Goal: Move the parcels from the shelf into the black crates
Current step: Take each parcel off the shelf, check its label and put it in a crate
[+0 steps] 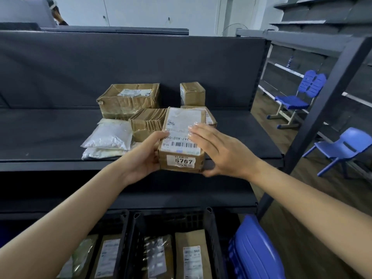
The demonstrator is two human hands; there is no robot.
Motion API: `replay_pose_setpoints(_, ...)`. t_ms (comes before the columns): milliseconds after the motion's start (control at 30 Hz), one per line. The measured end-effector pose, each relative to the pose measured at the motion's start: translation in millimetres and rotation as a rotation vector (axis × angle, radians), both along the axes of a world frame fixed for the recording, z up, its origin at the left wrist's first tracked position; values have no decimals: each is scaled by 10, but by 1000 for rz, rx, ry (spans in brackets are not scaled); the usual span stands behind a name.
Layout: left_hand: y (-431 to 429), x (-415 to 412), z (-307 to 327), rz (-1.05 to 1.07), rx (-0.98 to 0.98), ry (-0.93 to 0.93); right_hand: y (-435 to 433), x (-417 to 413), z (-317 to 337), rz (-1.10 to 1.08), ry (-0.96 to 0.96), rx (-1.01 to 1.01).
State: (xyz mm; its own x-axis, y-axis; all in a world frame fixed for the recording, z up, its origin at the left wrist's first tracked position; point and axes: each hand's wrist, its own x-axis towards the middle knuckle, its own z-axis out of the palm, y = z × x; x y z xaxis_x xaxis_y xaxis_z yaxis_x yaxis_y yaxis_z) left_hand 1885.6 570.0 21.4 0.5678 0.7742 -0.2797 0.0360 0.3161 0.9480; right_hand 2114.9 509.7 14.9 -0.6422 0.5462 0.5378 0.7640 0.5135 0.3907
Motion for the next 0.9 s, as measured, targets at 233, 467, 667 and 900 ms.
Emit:
replay_pose_setpoints(233, -109, -379, -214, 39, 29, 26, -278, -268, -79, -9, 70, -249)
replay_pose_setpoints(467, -208, -709, 48, -439, 490, 506, -398, -504, 141, -196, 540, -766)
replay_pose_setpoints(667, -370, -523, 305, -719, 744, 830, -437, -732, 111, -198, 363, -1019)
replay_pose_setpoints(900, -355, -636, 305, -408, 673, 672, -639, -716, -99, -297, 672, -1068)
